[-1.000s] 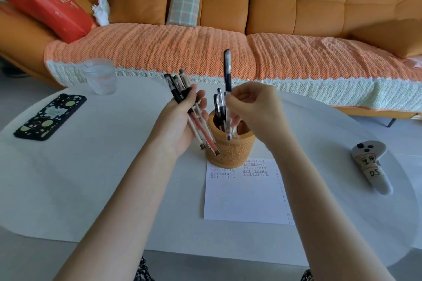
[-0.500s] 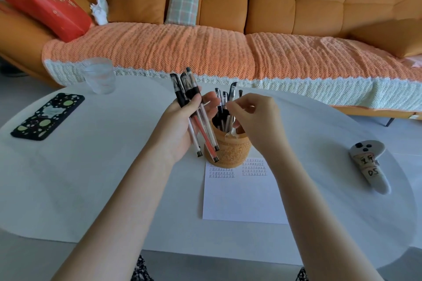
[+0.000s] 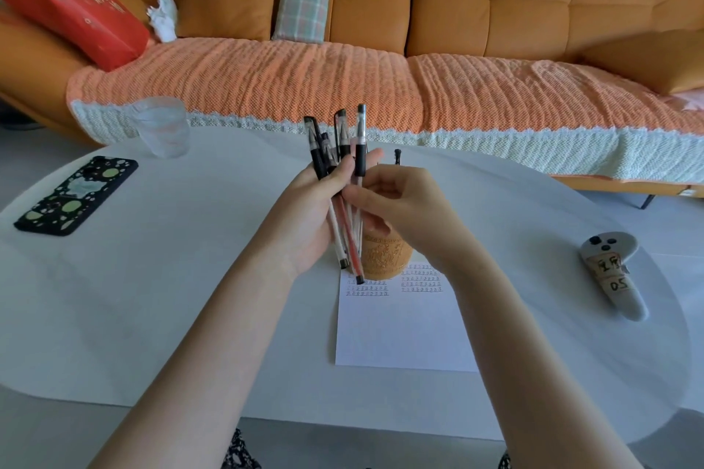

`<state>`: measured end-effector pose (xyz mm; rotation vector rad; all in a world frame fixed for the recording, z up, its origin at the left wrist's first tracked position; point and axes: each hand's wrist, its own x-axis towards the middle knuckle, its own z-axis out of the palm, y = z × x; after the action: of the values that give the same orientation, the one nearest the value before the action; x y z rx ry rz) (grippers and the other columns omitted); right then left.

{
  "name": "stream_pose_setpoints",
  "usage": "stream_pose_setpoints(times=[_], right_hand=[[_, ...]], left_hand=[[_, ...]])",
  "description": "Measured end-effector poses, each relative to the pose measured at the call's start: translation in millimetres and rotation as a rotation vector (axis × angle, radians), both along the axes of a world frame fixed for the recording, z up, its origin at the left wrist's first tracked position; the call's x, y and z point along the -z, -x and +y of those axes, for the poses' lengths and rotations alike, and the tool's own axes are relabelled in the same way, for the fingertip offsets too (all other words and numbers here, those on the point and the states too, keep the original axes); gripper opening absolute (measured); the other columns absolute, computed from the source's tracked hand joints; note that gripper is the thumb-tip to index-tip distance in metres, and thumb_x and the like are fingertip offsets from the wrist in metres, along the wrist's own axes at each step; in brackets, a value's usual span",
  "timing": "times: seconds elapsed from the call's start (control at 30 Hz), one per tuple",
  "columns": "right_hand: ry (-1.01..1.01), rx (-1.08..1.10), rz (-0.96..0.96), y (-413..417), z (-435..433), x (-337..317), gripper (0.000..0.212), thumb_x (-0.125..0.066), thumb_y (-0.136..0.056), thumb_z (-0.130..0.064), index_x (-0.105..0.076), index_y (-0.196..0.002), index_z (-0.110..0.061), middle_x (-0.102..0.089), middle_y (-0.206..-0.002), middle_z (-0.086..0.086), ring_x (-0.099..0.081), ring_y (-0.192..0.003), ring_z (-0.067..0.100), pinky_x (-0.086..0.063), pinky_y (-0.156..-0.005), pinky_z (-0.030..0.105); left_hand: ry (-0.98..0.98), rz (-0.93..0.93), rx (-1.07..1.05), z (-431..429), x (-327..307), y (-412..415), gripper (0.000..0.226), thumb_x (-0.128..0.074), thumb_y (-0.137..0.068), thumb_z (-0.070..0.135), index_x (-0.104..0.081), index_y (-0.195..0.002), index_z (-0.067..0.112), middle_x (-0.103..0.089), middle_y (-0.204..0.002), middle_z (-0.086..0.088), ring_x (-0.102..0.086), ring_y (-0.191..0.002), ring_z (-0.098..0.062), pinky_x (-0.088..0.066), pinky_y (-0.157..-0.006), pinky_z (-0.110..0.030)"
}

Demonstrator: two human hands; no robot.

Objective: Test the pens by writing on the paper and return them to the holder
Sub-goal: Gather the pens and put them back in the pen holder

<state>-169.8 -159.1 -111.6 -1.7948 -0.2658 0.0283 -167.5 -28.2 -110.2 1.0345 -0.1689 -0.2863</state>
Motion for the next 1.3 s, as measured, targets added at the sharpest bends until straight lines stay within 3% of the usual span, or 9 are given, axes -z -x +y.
stream_pose_setpoints(times=[0.17, 0.4, 0.5, 0.6, 0.73, 0.87, 1.07, 1.2, 1.3], right_hand=[[0.0, 0.238, -0.134, -12.0, -12.5, -7.3, 0.015, -0.063, -0.09, -0.013, -0.063, -0.081, -0.002, -0.06, -0.056, 0.005, -0.05, -0.04, 0.007, -0.043, -0.045, 0.019], [0.137, 0.359, -0.177, -23.9, -1.0, 5.7, 0.015, -0.064, -0.089, -0.018, -0.063, -0.079, -0.007, -0.065, -0.062, 0.009, -0.051, -0.041, 0.009, -0.046, -0.049, 0.025], [0.236, 0.362, -0.177, -24.6, 1.4, 16.5, 0.017, -0.065, -0.087, -0.017, -0.066, -0.081, -0.001, -0.062, -0.062, 0.006, -0.052, -0.046, 0.007, -0.042, -0.049, 0.016], [0.328, 0.389, -0.186, -23.2, 0.5, 22.8, 0.017, -0.066, -0.085, -0.02, -0.068, -0.08, -0.004, -0.057, -0.067, -0.001, -0.05, -0.058, 0.009, -0.038, -0.056, 0.018], [0.442, 0.443, -0.187, -22.3, 0.9, 23.6, 0.018, -0.069, -0.083, -0.029, -0.07, -0.09, -0.013, -0.048, -0.096, 0.003, -0.037, -0.097, 0.018, -0.027, -0.076, 0.022], [0.409, 0.457, -0.166, -18.2, 0.8, 29.2, 0.018, -0.071, -0.081, -0.028, -0.072, -0.089, -0.013, -0.042, -0.094, 0.001, -0.027, -0.096, 0.016, -0.029, -0.088, 0.022], [0.388, 0.462, -0.21, -11.6, -0.3, 31.2, 0.019, -0.072, -0.08, -0.027, -0.067, -0.093, -0.015, -0.044, -0.097, -0.002, -0.033, -0.098, 0.016, -0.032, -0.088, 0.022], [0.249, 0.444, -0.411, -10.4, -3.2, 21.4, 0.048, -0.067, -0.084, -0.013, -0.046, -0.127, -0.019, -0.047, -0.116, -0.004, -0.049, -0.107, 0.017, -0.042, -0.089, 0.025], [0.325, 0.23, -0.547, -16.7, -0.8, 18.1, 0.069, -0.054, -0.089, 0.001, -0.024, -0.148, -0.022, -0.031, -0.151, -0.007, -0.031, -0.137, 0.006, -0.027, -0.107, 0.018]], left_hand=[[0.099, -0.019, -0.196, 9.1, 4.7, -8.9, 0.033, -0.036, -0.1, 0.008, -0.046, -0.131, 0.009, -0.064, -0.122, -0.01, -0.061, -0.113, -0.02, -0.047, -0.099, -0.034], [0.134, 0.016, -0.26, 13.4, 11.1, -9.1, 0.026, -0.039, -0.098, 0.005, -0.056, -0.117, 0.011, -0.07, -0.097, -0.003, -0.068, -0.086, -0.012, -0.053, -0.088, -0.029], [0.108, 0.024, -0.269, 12.0, 12.4, -9.5, 0.026, -0.039, -0.098, 0.004, -0.056, -0.117, 0.01, -0.069, -0.097, -0.003, -0.066, -0.085, -0.012, -0.054, -0.087, -0.027], [0.057, 0.024, -0.283, 11.8, 14.7, -10.6, 0.026, -0.039, -0.098, 0.004, -0.057, -0.116, 0.011, -0.068, -0.102, -0.004, -0.066, -0.09, -0.013, -0.054, -0.086, -0.026], [-0.117, -0.041, -0.33, 8.8, 20.1, -12.8, 0.029, -0.04, -0.098, 0.004, -0.054, -0.121, 0.014, -0.06, -0.125, -0.005, -0.057, -0.116, -0.016, -0.045, -0.098, -0.027], [-0.238, -0.114, -0.317, 0.8, 16.1, -17.9, 0.03, -0.043, -0.097, 0.006, -0.055, -0.12, 0.022, -0.052, -0.136, 0.001, -0.046, -0.128, -0.011, -0.036, -0.108, -0.028], [-0.364, -0.191, -0.28, -13.6, 12.6, -20.1, 0.031, -0.045, -0.097, 0.009, -0.054, -0.124, 0.021, -0.063, -0.11, 0.014, -0.057, -0.096, 0.013, -0.044, -0.076, -0.002], [-0.418, -0.238, -0.298, -12.2, 15.0, -19.5, 0.035, -0.045, -0.097, 0.008, -0.053, -0.128, 0.021, -0.06, -0.124, 0.007, -0.054, -0.115, -0.002, -0.041, -0.101, -0.02], [-0.419, -0.249, -0.295, -9.4, 15.3, -19.3, 0.036, -0.045, -0.097, 0.007, -0.052, -0.13, 0.019, -0.059, -0.13, 0.003, -0.053, -0.122, -0.008, -0.038, -0.108, -0.034]])
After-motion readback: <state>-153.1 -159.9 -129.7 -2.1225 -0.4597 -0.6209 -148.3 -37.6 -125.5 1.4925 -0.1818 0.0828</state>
